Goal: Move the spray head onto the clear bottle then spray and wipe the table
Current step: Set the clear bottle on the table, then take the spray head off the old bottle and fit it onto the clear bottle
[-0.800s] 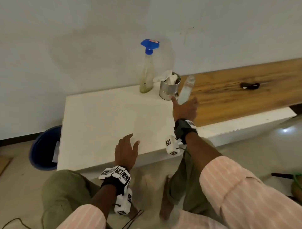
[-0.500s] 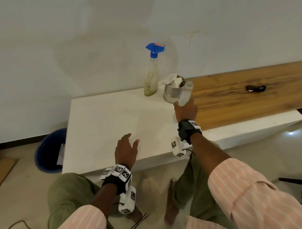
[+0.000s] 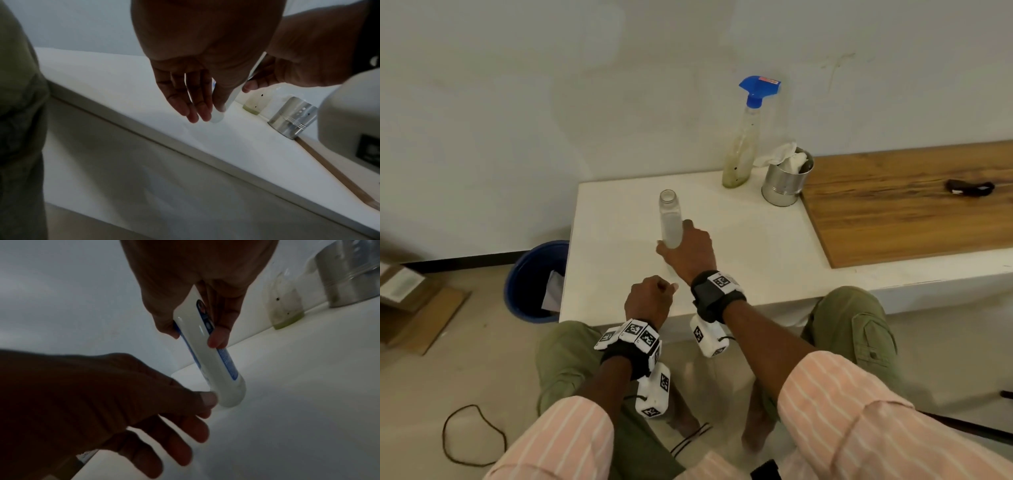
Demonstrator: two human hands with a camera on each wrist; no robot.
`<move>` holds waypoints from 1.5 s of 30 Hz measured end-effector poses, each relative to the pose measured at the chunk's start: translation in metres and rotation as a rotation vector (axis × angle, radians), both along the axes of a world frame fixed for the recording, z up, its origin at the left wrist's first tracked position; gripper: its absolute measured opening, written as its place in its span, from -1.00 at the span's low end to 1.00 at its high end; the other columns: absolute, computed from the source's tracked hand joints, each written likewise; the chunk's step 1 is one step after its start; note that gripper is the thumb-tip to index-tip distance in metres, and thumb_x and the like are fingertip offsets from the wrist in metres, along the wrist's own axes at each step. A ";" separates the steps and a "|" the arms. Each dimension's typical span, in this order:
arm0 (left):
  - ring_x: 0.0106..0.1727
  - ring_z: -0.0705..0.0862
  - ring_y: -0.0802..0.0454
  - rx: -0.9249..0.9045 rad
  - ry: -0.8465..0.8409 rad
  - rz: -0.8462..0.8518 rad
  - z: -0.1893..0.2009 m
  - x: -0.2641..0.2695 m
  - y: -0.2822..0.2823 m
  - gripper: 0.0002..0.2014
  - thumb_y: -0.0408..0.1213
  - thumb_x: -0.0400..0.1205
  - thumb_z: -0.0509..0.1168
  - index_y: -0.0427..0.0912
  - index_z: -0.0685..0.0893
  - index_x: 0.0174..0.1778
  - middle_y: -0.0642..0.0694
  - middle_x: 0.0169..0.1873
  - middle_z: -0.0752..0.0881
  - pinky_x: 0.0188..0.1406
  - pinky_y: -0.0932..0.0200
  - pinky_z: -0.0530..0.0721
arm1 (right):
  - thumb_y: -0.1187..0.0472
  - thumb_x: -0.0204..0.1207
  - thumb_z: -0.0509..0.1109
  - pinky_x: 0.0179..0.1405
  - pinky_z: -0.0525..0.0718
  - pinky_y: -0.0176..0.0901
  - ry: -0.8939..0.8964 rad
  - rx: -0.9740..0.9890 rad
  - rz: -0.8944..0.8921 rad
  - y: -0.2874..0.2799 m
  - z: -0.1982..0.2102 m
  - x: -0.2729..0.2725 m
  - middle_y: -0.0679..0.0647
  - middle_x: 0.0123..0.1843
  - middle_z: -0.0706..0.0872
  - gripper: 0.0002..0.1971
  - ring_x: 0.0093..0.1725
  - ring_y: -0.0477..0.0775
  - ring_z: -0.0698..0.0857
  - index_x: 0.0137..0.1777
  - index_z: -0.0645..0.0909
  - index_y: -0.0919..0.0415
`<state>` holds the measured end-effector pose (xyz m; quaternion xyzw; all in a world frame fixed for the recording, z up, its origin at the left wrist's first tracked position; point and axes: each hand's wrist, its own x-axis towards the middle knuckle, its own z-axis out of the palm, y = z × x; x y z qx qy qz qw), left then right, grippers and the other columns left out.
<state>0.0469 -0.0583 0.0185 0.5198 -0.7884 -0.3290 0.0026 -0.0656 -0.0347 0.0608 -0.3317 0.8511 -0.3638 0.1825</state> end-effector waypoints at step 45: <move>0.65 -0.44 -0.32 0.005 -0.496 -0.654 -0.031 -0.172 -0.012 0.71 0.24 -0.07 0.67 -0.32 -0.48 0.61 -0.25 0.61 -0.52 0.56 -0.55 -0.15 | 0.00 0.50 0.41 0.00 0.55 -0.04 0.172 -0.154 -0.383 -0.086 0.015 -0.242 0.18 0.23 0.60 -0.44 0.11 0.27 0.69 0.37 0.37 0.30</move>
